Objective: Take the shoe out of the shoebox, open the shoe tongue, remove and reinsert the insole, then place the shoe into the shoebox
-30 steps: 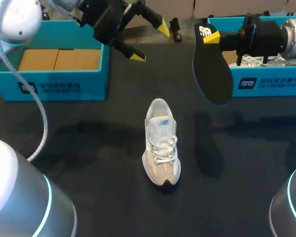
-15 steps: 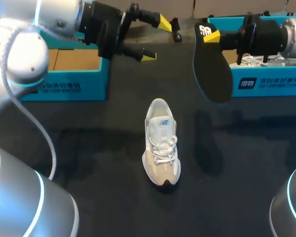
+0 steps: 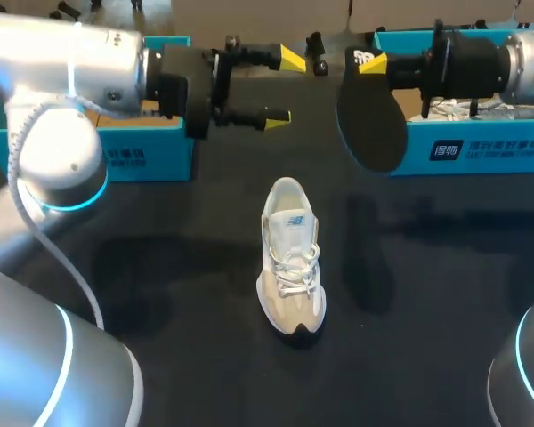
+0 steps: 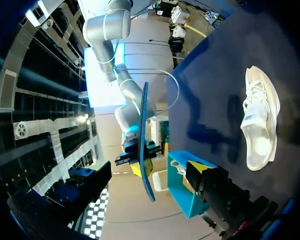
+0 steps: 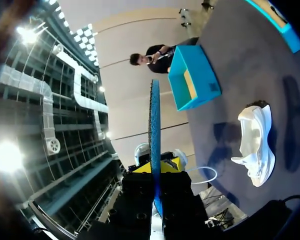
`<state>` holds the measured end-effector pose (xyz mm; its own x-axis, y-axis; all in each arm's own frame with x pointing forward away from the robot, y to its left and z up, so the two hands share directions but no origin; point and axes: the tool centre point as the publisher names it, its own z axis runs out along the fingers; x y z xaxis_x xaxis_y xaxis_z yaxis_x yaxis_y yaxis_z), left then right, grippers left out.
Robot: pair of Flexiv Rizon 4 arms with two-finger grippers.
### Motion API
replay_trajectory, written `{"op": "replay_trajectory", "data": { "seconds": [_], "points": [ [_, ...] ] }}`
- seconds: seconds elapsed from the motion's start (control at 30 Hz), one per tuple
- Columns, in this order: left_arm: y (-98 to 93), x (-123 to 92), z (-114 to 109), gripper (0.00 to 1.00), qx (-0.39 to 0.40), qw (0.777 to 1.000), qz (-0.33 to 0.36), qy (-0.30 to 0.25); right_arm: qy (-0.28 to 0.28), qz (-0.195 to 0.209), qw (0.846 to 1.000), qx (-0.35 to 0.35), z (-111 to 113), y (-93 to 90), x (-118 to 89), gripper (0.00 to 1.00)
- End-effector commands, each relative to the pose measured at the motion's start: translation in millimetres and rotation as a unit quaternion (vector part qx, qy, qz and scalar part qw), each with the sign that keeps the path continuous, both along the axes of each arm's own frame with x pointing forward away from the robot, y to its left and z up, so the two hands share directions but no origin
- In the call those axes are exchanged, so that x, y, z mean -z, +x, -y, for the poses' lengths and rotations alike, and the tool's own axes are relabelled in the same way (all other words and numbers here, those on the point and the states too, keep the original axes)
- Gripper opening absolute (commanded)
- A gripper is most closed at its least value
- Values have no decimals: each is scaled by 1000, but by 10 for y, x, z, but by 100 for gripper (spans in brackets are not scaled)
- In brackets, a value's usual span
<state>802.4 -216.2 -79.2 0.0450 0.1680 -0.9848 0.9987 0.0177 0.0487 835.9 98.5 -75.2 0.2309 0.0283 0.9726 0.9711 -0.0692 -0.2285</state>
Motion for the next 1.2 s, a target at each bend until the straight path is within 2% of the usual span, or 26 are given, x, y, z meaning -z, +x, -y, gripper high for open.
{"op": "replay_trajectory", "data": {
  "seconds": [0.03, 0.53, 0.6, 0.73, 0.8, 0.87, 1.17, 1.2],
  "points": [
    [-53, 46, 102, 100, -6, 999, 3, -48, -4, -8, 1000, -6, -151, 88, -28, 0],
    [-128, 4, 388, 99, -8, 996, -9, -89, -1, -25, 1000, -19, -396, 190, 15, 0],
    [-137, 0, 417, 88, -7, 996, -10, -93, -1, -26, 999, -19, -408, 196, 22, 0],
    [-152, 9, 466, 48, -6, 995, -10, -95, 0, -27, 999, -18, -426, 209, 24, 0],
    [-150, 17, 493, 42, -7, 995, -14, -96, 1, -25, 999, -20, -442, 208, 15, 0],
    [-147, 28, 526, 39, -6, 995, -12, -95, 2, -25, 999, -21, -448, 202, 13, 0],
    [-58, 47, 644, 0, -21, 994, -4, -104, 7, -23, 1000, -18, -470, 151, 4, 0],
    [-52, 50, 646, 0, -22, 994, -5, -104, 7, -23, 1000, -18, -473, 142, 3, 0]
  ]
}}
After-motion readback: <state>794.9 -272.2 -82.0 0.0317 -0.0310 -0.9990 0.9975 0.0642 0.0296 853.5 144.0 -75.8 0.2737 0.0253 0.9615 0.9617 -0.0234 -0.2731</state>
